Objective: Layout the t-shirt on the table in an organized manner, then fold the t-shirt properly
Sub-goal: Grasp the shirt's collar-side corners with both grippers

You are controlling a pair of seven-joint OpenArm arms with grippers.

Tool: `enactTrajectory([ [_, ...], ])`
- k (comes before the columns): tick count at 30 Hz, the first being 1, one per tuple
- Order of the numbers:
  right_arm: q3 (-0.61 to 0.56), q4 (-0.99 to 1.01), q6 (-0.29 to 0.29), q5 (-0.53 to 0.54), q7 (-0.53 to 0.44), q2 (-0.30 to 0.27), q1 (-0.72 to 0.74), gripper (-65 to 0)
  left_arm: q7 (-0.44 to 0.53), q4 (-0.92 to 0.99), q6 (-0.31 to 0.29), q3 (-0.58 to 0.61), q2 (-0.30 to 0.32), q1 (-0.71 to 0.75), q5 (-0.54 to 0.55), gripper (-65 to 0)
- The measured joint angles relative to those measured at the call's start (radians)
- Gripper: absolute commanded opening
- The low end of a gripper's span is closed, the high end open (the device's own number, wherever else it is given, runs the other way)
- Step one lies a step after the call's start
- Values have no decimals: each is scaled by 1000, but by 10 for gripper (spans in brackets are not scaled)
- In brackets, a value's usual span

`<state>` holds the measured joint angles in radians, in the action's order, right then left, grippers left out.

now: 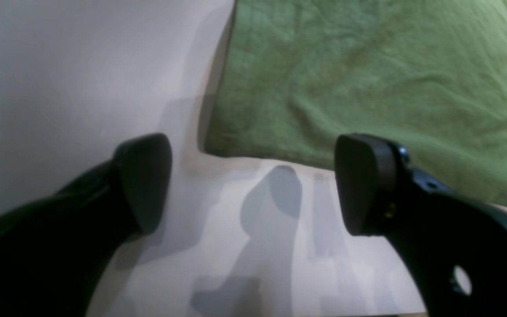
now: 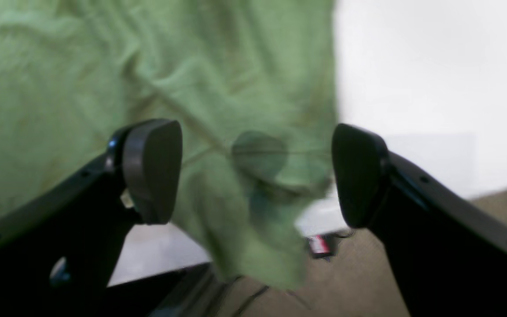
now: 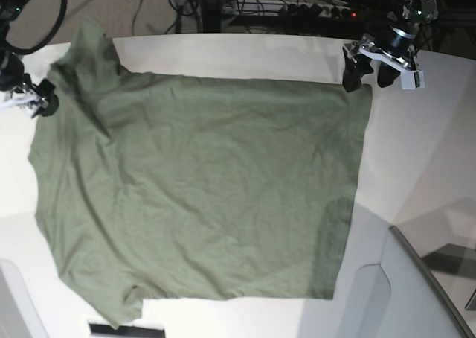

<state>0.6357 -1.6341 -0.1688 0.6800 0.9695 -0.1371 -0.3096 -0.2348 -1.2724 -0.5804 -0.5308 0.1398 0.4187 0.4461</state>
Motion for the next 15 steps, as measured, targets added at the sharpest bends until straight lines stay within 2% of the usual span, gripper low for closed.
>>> enactTrajectory([
  [2,23,6,-65,-1,3,2,-1,-147,-11,4,-3,-53,-12,-6,-4,-87],
  [4,51,5,-103,2,6,3,2,-147,-10,14,6,-91,-8,-6,-5,-87],
  [7,73,5,-103,-1,6,2,-1,-147,-9,39,8,-93,10,-23,-18,-87],
  [15,73,5,-103,0,3,3,1,-147,8,16,1,31,-4,-31,0,-87],
])
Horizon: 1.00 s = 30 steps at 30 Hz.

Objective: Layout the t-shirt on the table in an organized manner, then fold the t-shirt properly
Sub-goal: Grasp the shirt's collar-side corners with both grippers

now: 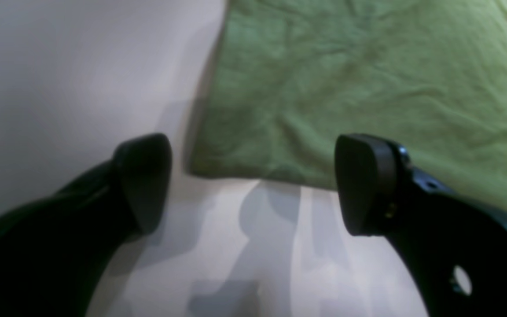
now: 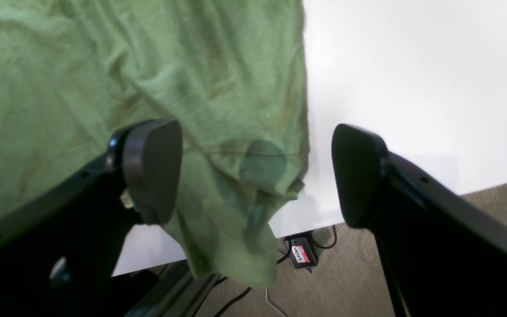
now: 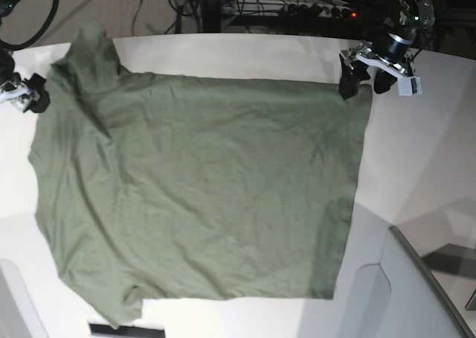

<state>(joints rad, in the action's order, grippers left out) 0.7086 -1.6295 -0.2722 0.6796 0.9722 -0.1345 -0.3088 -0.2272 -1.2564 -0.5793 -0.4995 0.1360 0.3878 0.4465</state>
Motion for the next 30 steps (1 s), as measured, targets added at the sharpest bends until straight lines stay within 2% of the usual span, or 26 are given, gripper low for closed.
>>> enactTrajectory([
  [9,0,3,0,0,3,1,-23,-149,16,43,-1,6,1,-43,6,-89],
  [13,0,71,-2,7,-11,0,-10,-149,14,55,-1,10,-9,-70,3,-89],
  [19,-11,277,-7,0,-139,-18,11,-149,34,55,0,46,-12,-68,8,-97],
  [21,-11,322,-9,4,-153,-42,34,-149,33,54,0,73,-9,-71,7,-146],
  [24,-11,393,-10,8,-167,-81,78,-149,23,55,-1,89,-17,-72,3,-283],
  [26,-10,420,-8,8,-172,-92,94,-149,19,57,0,89,-21,-71,3,-352],
  [30,-10,420,-8,8,-172,-89,97,-149,5,58,0,84,-19,-74,-1,-431],
])
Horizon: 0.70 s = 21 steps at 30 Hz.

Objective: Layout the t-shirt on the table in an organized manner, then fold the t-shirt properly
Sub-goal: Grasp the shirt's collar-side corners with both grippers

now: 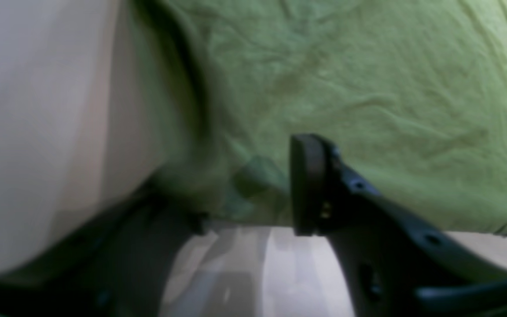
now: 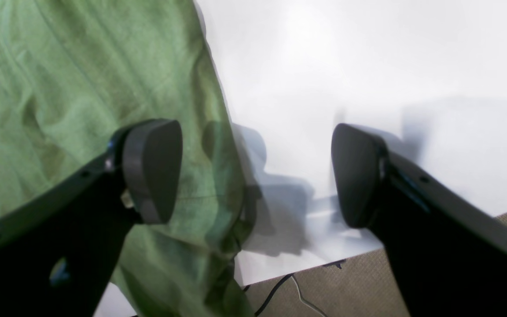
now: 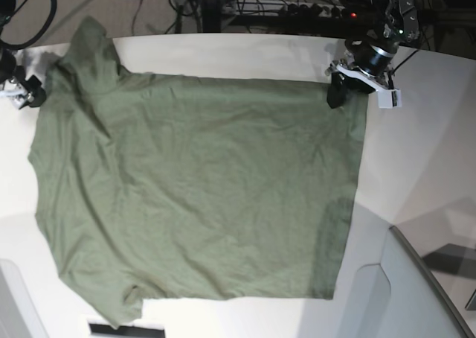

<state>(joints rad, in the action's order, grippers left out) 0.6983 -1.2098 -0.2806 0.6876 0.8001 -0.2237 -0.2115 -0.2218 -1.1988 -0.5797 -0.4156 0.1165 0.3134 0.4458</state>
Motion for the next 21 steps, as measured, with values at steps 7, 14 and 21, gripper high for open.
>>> enactTrajectory([
  [7,-106,-6,-5,15,-23,-2,7,-149,-7,3,0,-2,5,0,-1,-500],
  [14,-109,-8,-8,26,-39,20,6,-164,-15,3,4,-2,6,0,-10,-634],
  [21,-109,-8,-8,27,-28,28,-2,-339,-19,1,3,-2,5,2,-11,-650],
])
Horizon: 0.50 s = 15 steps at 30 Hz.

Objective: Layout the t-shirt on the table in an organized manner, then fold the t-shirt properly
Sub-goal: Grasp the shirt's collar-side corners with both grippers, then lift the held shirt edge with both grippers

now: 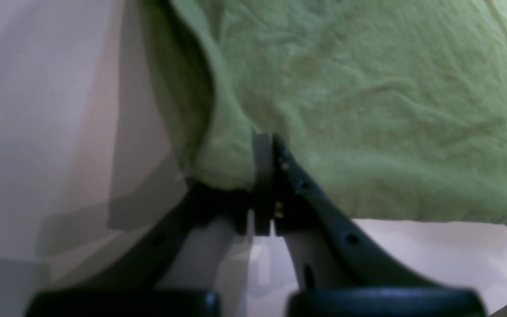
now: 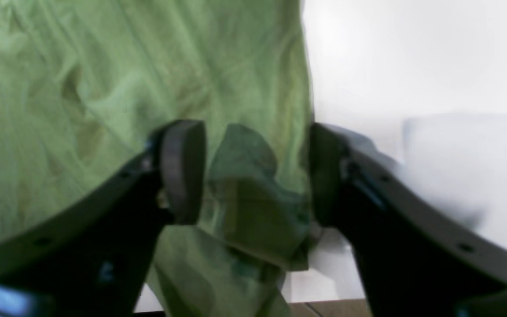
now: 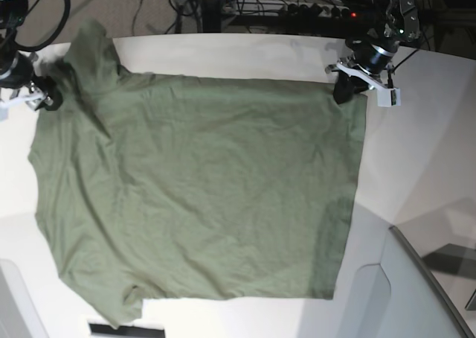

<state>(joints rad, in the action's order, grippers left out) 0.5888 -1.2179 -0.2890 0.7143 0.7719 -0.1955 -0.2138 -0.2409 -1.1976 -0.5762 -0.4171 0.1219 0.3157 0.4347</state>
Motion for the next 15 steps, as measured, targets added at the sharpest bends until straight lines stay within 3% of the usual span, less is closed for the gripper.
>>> enactTrajectory([
  [6,0,0,0,0,26,0,3,-380,0,0,0,0,0,0,0,-650],
  [12,-5,8,1,-5,44,0,3,-624,0,0,0,0,0,0,0,-650],
  [15,-5,14,3,-12,60,0,17,-644,0,-1,0,0,0,0,0,-650],
])
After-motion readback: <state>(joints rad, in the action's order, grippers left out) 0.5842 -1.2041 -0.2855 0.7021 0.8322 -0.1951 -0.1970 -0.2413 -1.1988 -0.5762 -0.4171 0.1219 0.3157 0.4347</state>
